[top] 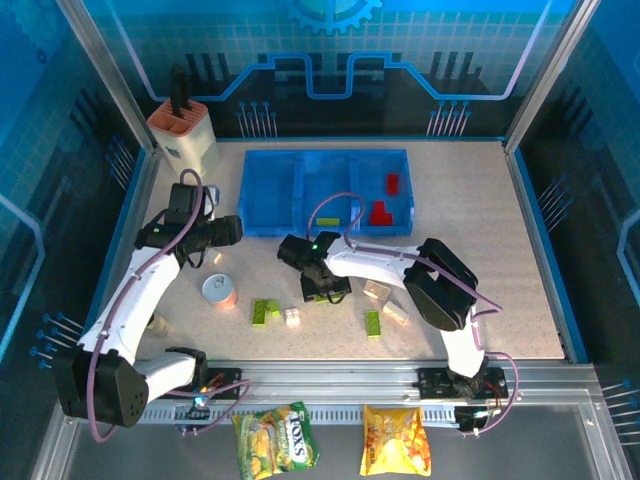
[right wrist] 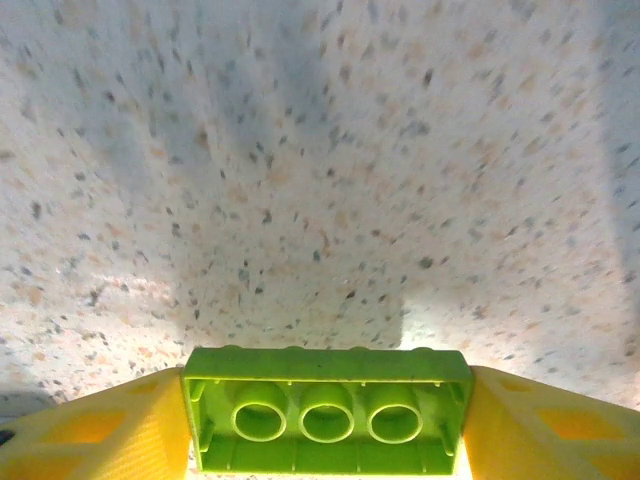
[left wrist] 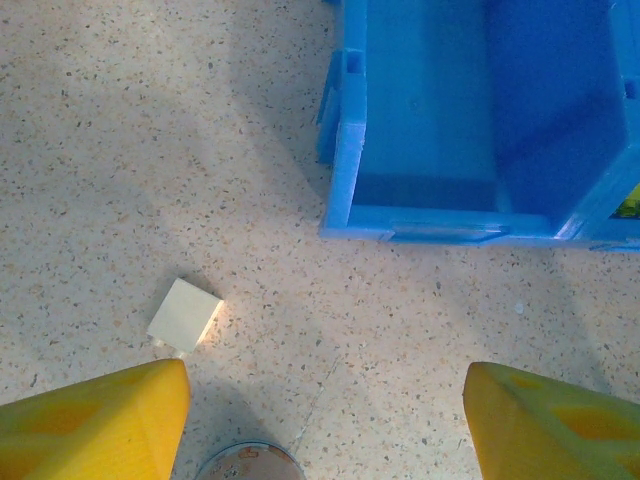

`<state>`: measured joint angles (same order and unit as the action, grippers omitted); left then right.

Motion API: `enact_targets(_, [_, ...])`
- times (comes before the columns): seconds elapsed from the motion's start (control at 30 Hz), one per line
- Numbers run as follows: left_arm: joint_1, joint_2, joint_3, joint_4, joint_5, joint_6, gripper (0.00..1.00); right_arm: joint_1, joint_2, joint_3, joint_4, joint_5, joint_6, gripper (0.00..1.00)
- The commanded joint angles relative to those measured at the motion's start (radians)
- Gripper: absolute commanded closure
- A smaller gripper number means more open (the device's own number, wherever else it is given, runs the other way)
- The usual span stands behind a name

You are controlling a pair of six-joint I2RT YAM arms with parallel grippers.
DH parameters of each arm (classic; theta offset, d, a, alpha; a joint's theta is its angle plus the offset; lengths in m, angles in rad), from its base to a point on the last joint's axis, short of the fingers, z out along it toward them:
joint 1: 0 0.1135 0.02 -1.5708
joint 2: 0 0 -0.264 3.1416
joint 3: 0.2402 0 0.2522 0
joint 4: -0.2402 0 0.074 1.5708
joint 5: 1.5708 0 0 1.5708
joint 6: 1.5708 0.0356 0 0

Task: Sort the legos into containers by color
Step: Pick up the lego from the bottom-center of the table, then place the lego in the container.

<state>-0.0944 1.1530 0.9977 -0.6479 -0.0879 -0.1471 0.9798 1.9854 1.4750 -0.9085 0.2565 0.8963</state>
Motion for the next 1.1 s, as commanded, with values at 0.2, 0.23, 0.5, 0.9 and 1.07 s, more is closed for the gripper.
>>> enact_targets(0.2, [0.012,0.004,-0.004,0.008,0.021,0.017,0.26,-0.091,-0.055,0.119,-0.036,0.062,-0.054,0.32])
enact_targets(0.23, [0.012,0.004,-0.004,0.009,0.022,0.018,0.26,-0.100,-0.054,0.132,-0.035,0.064,-0.059,0.32])
enact_targets(0.5, [0.012,0.004,-0.004,0.011,0.029,0.014,0.26,-0.181,-0.017,0.256,-0.024,0.077,-0.088,0.32])
enact_targets(0.9, [0.012,0.005,-0.003,0.010,0.024,0.016,0.26,-0.277,0.105,0.424,0.008,0.076,-0.108,0.32])
enact_targets(1.07, [0.012,0.005,-0.003,0.009,0.023,0.017,0.26,-0.302,0.185,0.512,0.005,0.069,-0.126,0.32])
